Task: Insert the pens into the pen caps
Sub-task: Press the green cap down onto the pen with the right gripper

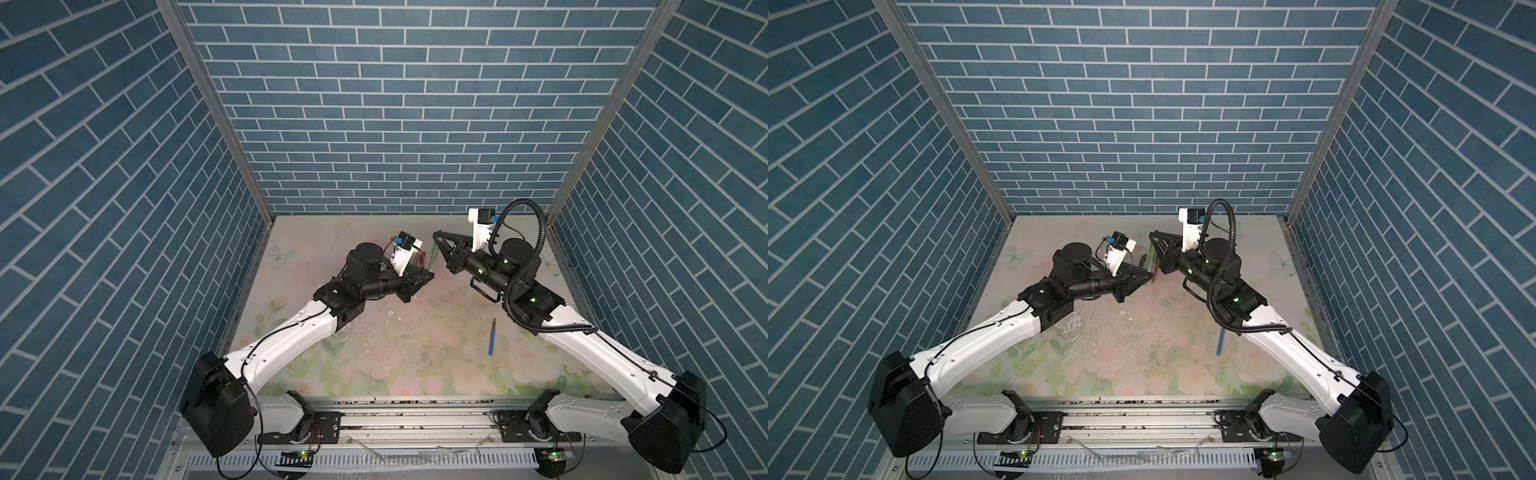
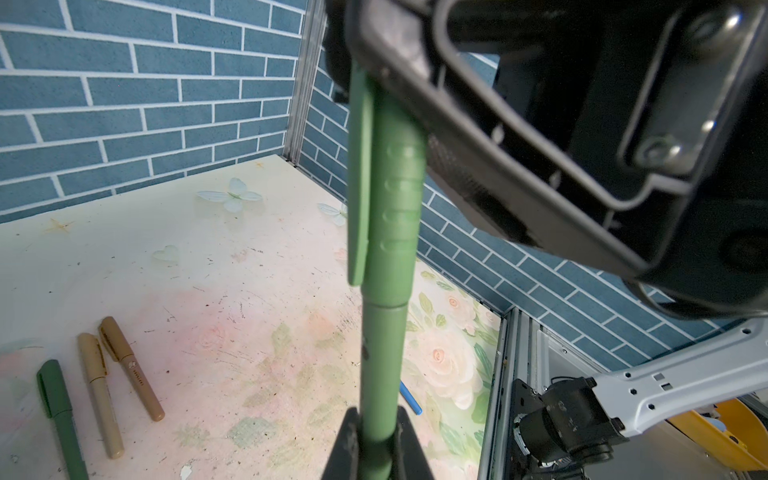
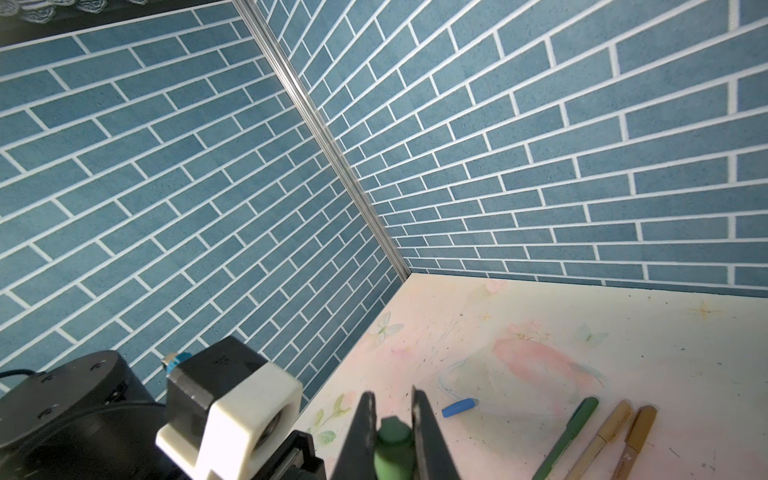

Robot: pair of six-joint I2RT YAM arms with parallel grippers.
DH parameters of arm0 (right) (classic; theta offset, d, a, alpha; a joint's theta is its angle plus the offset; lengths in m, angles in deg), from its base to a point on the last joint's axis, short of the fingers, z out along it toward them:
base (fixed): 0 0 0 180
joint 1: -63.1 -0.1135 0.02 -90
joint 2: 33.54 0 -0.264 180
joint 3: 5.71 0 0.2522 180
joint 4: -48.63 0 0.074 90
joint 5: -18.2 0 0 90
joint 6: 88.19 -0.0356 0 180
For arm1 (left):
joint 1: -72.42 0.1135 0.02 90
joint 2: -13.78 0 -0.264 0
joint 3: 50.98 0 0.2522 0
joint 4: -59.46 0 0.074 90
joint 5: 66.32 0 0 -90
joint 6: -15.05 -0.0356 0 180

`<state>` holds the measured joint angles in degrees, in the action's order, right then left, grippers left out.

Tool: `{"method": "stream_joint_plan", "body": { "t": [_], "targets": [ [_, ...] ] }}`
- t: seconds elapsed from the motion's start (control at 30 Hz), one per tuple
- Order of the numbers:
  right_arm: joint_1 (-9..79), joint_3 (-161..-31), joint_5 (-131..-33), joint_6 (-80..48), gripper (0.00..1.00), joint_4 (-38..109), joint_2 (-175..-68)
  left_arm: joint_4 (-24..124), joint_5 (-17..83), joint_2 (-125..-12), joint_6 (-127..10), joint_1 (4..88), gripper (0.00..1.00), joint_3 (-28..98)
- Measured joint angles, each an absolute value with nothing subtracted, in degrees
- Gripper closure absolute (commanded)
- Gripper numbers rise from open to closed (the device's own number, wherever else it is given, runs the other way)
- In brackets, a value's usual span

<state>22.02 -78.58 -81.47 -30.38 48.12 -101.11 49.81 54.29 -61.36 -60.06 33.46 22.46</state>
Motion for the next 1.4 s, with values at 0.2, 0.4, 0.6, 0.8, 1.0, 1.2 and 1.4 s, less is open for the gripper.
{"method": "stream_joint_plan", "body": {
  "t": [0.2, 0.4, 0.6, 0.8, 1.0, 1.2, 1.4],
  "targets": [
    [19.86, -79.06, -82.41, -29.68, 0.6, 35.64, -99.98, 55.3, 52.37, -60.48, -60.54, 35.27, 1.0, 21.94],
    [19.88, -86.12, -80.57, -27.34, 0.48, 28.78, -100.35, 58.47, 51.8, -59.19, -60.8, 35.53, 1.0, 17.22],
    [19.88, -89.97, -78.63, -25.77, 0.48, 28.38, -99.41, 60.18, 52.02, -59.67, -57.5, 35.55, 1.0, 16.3],
    [19.86, -89.97, -80.36, -25.42, 0.57, 27.82, -102.16, 62.4, 52.43, -59.67, -54.88, 35.55, 1.0, 15.75],
    [19.86, -89.88, -82.96, -26.25, 0.67, 28.38, -106.66, 62.99, 52.48, -59.67, -54.05, 35.55, 1.0, 15.18],
    [19.86, -89.1, -83.83, -26.93, 0.74, 29.78, -107.04, 63.26, 52.48, -59.63, -53.74, 35.53, 1.0, 15.14],
    [19.86, -89.05, -84.49, -27.93, 0.83, 30.42, -107.21, 63.5, 52.7, -59.61, -53.61, 35.53, 1.0, 15.12]
  ]
}}
